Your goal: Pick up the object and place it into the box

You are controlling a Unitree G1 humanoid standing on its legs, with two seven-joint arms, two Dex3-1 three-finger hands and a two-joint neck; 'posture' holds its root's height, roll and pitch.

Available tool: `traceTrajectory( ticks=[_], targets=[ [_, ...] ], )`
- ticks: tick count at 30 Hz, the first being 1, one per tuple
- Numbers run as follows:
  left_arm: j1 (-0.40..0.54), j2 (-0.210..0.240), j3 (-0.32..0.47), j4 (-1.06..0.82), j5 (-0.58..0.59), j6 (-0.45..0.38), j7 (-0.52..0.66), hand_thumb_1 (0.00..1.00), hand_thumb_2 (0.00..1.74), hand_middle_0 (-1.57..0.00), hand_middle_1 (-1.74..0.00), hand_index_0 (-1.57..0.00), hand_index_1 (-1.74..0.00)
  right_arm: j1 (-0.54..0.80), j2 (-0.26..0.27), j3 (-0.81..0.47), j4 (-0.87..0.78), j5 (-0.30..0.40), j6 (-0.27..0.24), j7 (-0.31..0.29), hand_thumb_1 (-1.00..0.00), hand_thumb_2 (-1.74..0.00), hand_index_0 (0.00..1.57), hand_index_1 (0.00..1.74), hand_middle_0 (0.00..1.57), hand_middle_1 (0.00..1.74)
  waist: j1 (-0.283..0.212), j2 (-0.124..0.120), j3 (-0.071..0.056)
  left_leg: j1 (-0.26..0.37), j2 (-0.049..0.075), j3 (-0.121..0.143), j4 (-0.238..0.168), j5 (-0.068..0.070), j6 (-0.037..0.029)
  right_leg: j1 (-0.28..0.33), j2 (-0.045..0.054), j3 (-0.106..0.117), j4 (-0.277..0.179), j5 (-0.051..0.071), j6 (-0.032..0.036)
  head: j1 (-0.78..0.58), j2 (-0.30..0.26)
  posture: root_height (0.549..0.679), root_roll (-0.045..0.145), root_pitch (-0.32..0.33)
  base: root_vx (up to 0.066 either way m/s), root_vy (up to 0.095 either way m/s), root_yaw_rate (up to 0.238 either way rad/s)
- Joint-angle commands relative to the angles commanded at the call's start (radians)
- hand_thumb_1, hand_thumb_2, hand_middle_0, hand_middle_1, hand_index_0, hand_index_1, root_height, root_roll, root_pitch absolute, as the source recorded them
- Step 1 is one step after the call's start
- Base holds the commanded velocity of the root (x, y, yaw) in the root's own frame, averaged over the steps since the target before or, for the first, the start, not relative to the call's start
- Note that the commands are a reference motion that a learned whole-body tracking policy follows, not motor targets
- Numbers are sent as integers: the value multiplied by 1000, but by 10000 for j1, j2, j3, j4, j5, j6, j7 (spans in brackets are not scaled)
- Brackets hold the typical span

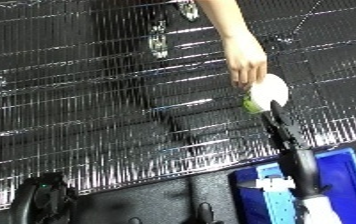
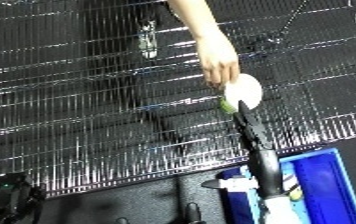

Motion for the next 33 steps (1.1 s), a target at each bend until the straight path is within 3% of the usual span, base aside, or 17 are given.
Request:
traceTrajectory(
  ticks=[6, 14, 18, 25, 30, 33],
  targets=[
    [83, 45, 44, -67, -5, 59, -37, 1000, 1740, -1570, -1740, -1570, -1740, 85, 3, -75, -10, -77, -214, -367, 0, 0, 0, 0, 0, 0, -68, 9, 9, 10, 35, 46, -18, -4, 11, -69, 24, 34, 23, 14, 26, 182, 68, 648, 42, -103, -8, -21, -31],
    [241, 125, 82, -176, 22, 75, -165, 1000, 1740, -1570, -1740, -1570, -1740, 285, -5, -359, -132, -47, -762, -868, 0, 0, 0, 0, 0, 0, -236, -29, 11, -42, 126, 164, 118, -122, 27, -167, 94, 110, 18, 36, 59, 889, 515, 647, 40, -99, -4, -41, -103],
    [162, 162, 28, -138, 68, 59, -155, 1000, 1740, -1570, -1740, -1570, -1740, 244, -108, -462, -44, 197, -853, -920, 0, 0, 0, 0, 0, 0, -317, -47, 11, -127, 149, 199, 215, -172, 42, -238, 142, 135, 13, 53, 58, 1257, 557, 648, 41, -95, -14, -52, -122],
    [-36, 195, -66, 26, 196, 96, -231, 1000, 1740, -1570, -1740, -1570, -1740, 36, -245, -542, 325, 641, -1064, -852, 0, 0, 0, 0, 0, 0, -376, 42, 11, -323, 145, 221, 463, -254, 41, -375, 145, 172, 128, 43, 14, 1914, 628, 647, 47, -93, 4, -59, -50],
    [10, 262, -84, 54, 259, 171, -353, 1000, 1740, -1570, -1740, -1570, -1740, -114, -341, -628, 567, 788, -1138, -850, 0, 0, 0, 0, 0, 0, -384, 144, 11, -506, 142, 204, 738, -341, 38, -528, 102, 194, 352, -8, -40, 2560, 1748, 645, 52, -94, 50, -49, -14],
    [48, 347, -118, -61, 216, 225, -318, 1000, 1740, -1570, -1740, -1570, -1740, -328, -508, -666, 655, 932, -1065, -893, 0, 0, 0, 0, 0, 0, -384, 213, 11, -670, 149, 216, 905, -379, 53, -707, 94, 178, 536, -57, -76, 2861, 2062, 643, 55, -89, 27, -23, -49]
  ],
)
